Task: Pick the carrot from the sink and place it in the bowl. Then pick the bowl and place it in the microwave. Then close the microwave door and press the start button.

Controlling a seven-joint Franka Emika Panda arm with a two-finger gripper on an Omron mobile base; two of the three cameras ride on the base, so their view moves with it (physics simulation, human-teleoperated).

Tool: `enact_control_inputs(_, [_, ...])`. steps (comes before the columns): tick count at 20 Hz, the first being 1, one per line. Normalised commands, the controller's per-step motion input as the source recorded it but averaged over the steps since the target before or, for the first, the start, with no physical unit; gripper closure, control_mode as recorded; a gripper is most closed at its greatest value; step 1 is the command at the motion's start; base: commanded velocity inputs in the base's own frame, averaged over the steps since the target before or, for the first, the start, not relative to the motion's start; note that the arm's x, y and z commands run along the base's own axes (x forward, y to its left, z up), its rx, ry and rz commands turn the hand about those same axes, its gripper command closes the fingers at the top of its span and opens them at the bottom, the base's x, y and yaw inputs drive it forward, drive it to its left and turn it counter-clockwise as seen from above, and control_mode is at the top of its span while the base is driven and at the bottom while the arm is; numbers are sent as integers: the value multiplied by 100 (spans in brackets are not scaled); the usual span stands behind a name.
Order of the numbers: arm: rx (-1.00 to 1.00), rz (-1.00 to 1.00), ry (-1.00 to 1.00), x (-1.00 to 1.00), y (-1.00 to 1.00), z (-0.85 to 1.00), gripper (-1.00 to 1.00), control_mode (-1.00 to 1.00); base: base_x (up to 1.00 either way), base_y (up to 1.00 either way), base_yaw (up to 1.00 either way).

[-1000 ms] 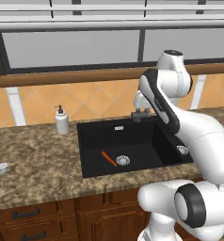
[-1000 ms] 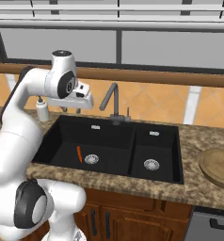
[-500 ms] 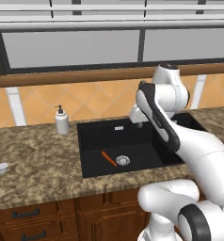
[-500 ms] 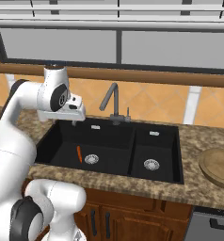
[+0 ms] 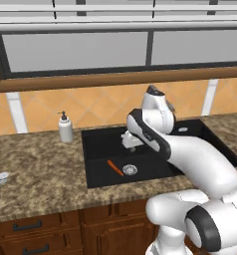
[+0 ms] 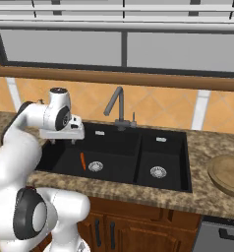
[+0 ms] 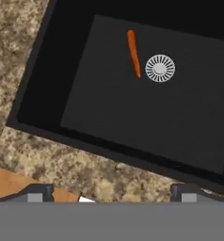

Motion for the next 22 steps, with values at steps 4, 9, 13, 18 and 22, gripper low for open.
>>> enact_control_inputs(4, [0, 14, 14, 77, 21, -77, -100, -100, 0, 0, 0])
enact_control_inputs(9, [-7, 10, 2, 66, 31, -84, -100, -100, 0, 0, 0])
enact_control_inputs(13, [-2, 7, 0, 63, 8, -72, -100, -100, 0, 0, 0])
enact_control_inputs(18, [3, 1, -7, 47, 0, -73, -100, -100, 0, 0, 0])
enact_control_inputs(22, [0, 0, -1, 54, 0, -46, -100, -100, 0, 0, 0])
